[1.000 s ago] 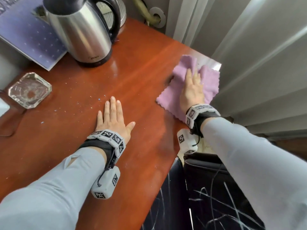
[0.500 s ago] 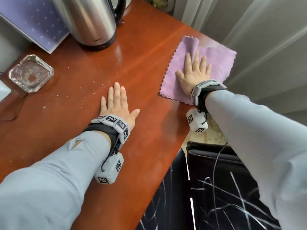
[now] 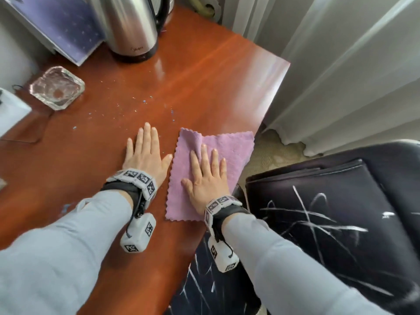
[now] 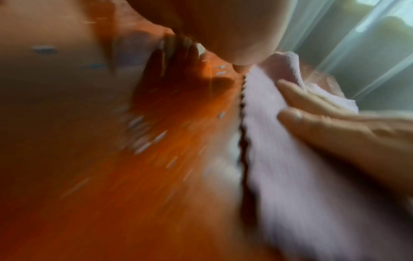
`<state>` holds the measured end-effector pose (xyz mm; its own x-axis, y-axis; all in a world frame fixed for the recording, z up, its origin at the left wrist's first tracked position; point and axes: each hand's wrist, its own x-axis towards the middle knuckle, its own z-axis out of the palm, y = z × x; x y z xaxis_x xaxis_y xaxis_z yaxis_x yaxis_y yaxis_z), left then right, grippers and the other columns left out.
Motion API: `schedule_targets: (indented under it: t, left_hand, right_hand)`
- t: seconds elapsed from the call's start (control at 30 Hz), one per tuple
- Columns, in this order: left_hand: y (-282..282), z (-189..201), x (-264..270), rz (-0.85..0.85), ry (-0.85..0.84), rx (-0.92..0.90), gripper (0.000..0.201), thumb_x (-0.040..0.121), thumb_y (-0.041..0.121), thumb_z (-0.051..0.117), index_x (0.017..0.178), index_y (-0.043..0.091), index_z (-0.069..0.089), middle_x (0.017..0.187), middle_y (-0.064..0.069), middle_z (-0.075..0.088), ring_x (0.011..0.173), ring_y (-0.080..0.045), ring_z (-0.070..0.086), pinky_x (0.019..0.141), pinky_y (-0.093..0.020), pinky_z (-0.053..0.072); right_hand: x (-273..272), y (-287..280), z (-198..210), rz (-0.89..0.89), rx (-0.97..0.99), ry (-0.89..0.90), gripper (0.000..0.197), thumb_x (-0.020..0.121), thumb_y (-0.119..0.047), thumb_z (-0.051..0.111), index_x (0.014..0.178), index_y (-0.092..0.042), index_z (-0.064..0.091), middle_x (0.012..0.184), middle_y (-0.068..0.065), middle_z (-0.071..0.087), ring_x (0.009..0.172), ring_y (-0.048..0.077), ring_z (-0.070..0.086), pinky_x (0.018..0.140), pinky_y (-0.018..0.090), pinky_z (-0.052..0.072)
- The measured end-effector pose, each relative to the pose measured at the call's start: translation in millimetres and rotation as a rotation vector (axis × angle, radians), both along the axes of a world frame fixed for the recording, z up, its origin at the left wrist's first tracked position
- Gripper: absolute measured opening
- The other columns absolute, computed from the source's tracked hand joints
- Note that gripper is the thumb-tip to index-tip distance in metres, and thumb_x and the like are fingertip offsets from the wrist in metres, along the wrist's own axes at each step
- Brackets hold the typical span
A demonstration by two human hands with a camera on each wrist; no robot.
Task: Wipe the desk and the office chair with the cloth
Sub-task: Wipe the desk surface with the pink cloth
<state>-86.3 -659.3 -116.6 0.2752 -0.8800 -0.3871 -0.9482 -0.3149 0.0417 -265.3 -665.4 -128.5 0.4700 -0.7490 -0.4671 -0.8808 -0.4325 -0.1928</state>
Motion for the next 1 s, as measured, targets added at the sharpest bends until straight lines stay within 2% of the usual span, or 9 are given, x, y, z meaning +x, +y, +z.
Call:
schedule_targets:
  t: [0.13,0.23,0.43,0.57,0.67,0.87,1.0]
  left_hand:
    - [53,2,15,0.148,-0.009,0.016,0.077,0.103,0.048,0.027,0.157,0.004,-0.008,0.165,-0.012,-0.016,0.153,-0.025,-0.011,0.124,-0.047,-0.001]
    - [74,-6,25,0.145,-0.046,0.014,0.078,0.102,0.050,0.025,0.157,0.005,-0.008,0.165,-0.011,-0.017,0.153,-0.025,-0.010,0.124,-0.048,0.000]
    - [84,-18,30,0.106,-0.016,-0.033,0.079,0.101,0.053,0.019,0.156,0.007,-0.014,0.164,-0.009,-0.023,0.153,-0.024,-0.014,0.124,-0.047,0.000]
    - [84,-19,32,0.102,0.002,-0.051,0.081,0.101,0.054,0.021,0.157,0.007,-0.013,0.164,-0.009,-0.023,0.153,-0.025,-0.014,0.124,-0.047,0.001]
    - [84,-17,34,0.082,-0.020,-0.061,0.082,0.101,0.057,0.021,0.157,0.007,-0.012,0.164,-0.010,-0.021,0.153,-0.025,-0.012,0.124,-0.047,0.002]
    - [73,-18,43,0.176,-0.041,-0.034,0.090,0.098,0.064,0.020,0.155,0.003,-0.017,0.162,-0.015,-0.024,0.153,-0.027,-0.014,0.124,-0.047,-0.001]
    - [71,-22,48,0.145,-0.053,-0.039,0.092,0.098,0.065,0.019,0.154,0.003,-0.019,0.161,-0.016,-0.026,0.152,-0.028,-0.017,0.124,-0.047,-0.001]
  right_hand:
    - [19,-45,-2,0.005,-0.034,0.018,0.071,0.101,-0.056,0.019,0.154,-0.027,-0.017,0.159,0.003,-0.029,0.147,0.035,-0.022,0.119,0.054,-0.010]
    - [34,-63,-6,-0.049,-0.047,0.022,0.072,0.100,-0.056,0.020,0.155,-0.027,-0.016,0.160,0.006,-0.026,0.148,0.036,-0.020,0.119,0.055,-0.010]
    - [36,-37,-7,-0.052,-0.061,0.003,0.071,0.100,-0.056,0.018,0.155,-0.027,-0.016,0.160,0.006,-0.026,0.147,0.035,-0.021,0.119,0.055,-0.011]
    - [31,13,-4,-0.007,-0.023,-0.005,0.072,0.100,-0.057,0.018,0.154,-0.028,-0.020,0.158,0.003,-0.032,0.146,0.034,-0.027,0.119,0.054,-0.012]
    - [35,20,-3,-0.038,0.005,0.008,0.072,0.100,-0.057,0.018,0.153,-0.029,-0.020,0.158,0.001,-0.033,0.145,0.031,-0.028,0.118,0.053,-0.014]
    - [67,-57,-5,-0.143,-0.019,0.016,0.073,0.101,-0.054,0.021,0.155,-0.022,-0.015,0.161,0.003,-0.023,0.148,0.032,-0.021,0.120,0.052,-0.011]
    - [100,-110,-3,-0.125,-0.024,0.027,0.076,0.099,-0.056,0.025,0.155,-0.022,-0.015,0.162,0.005,-0.023,0.148,0.033,-0.019,0.120,0.053,-0.008]
